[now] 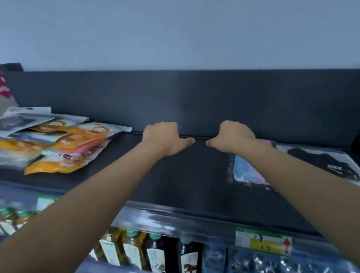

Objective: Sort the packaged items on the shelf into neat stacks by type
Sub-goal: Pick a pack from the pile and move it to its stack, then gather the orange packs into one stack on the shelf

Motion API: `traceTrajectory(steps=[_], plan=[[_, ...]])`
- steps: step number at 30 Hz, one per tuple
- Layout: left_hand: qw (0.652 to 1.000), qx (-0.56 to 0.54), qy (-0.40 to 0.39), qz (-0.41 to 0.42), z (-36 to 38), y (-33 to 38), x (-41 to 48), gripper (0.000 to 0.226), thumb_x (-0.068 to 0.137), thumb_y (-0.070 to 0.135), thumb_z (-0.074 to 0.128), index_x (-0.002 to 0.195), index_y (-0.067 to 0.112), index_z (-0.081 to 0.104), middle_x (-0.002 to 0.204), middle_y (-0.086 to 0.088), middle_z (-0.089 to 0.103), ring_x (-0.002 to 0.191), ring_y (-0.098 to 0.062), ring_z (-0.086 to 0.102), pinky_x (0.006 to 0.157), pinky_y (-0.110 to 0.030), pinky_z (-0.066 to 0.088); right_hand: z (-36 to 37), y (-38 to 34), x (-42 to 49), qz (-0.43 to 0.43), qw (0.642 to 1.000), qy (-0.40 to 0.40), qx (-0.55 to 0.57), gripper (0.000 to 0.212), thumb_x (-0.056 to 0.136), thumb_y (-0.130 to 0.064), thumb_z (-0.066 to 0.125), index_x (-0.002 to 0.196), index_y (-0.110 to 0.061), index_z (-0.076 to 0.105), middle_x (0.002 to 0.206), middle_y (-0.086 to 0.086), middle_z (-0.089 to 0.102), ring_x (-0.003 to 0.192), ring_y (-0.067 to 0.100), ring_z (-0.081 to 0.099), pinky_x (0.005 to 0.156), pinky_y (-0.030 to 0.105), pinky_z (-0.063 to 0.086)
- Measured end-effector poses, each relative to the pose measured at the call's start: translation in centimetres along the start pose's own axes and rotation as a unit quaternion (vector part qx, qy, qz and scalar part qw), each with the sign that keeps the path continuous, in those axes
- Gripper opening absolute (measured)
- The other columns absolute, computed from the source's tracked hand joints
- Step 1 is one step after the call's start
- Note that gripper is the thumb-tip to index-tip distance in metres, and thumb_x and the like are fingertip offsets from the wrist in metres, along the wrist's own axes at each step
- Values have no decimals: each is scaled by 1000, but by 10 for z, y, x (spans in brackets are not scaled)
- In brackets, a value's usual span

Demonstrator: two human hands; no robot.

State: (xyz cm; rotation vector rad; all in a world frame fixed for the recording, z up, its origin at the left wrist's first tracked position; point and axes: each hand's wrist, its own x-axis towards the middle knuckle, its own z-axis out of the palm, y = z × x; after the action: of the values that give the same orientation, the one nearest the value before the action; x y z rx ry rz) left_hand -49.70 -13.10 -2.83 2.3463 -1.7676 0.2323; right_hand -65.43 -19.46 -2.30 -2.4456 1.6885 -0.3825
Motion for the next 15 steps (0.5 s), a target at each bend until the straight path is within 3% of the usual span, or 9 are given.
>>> traceTrajectory(steps=[6,12,15], plan=[[998,30,48,-17,-21,-116,-10,57,84,69,45,105,17,57,113,-8,65,109,-30,56,88,-38,38,28,-109,-5,-28,998,-16,47,31,85,-36,62,69,-15,46,68,-2,50,56,13,45,47,23,34],[997,40,62,0,-33,-229,-11,50,85,67,47,91,17,48,110,-10,65,107,-32,56,82,-38,40,58,-213,1,9,994,-36,101,34,86,-42,60,71,-14,49,70,0,56,55,16,51,49,23,37],[998,36,55,-2,-34,-270,-4,57,84,70,45,97,15,53,108,-8,66,104,-31,58,75,-36,40,67,-245,6,25,994,-23,107,36,88,-42,57,68,-13,47,65,0,53,53,17,49,49,23,36]])
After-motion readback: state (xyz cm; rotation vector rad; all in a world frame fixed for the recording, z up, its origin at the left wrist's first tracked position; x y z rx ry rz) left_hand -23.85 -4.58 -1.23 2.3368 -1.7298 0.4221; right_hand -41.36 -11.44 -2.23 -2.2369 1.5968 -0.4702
